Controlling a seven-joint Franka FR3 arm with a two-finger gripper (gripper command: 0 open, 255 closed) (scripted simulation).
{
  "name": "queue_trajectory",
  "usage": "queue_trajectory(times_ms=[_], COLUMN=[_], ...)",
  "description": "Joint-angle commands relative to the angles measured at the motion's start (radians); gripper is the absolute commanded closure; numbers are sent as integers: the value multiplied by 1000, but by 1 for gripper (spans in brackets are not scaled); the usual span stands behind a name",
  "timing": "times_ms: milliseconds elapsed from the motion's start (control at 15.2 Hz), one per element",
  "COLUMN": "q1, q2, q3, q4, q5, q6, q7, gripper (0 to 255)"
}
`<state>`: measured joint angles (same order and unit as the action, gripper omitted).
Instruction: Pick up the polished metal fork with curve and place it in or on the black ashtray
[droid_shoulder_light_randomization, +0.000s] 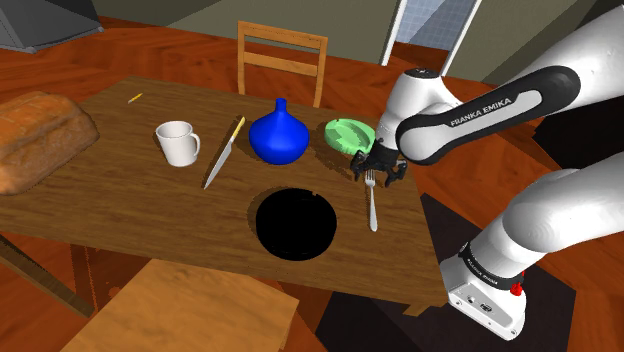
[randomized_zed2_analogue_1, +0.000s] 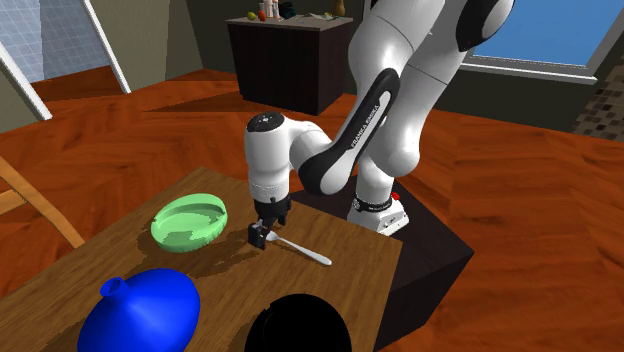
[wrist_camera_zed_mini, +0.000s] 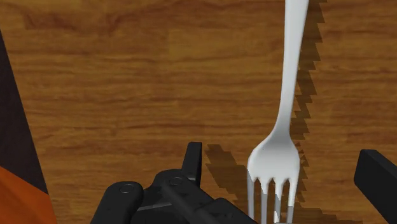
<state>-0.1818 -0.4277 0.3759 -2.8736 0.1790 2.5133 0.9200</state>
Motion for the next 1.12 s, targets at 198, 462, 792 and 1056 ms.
queue_trajectory(times_ms=[198, 462, 792, 1056], q1=[0, 0, -1, 5], q2=[3, 2, 2, -28], q3=[1, 0, 0, -8], q4=[-1, -1, -2, 9], q5=[0, 0, 0, 2], q6=[4, 3, 3, -37], q7=[0, 0, -1, -4], gripper=[0, 255, 255, 255])
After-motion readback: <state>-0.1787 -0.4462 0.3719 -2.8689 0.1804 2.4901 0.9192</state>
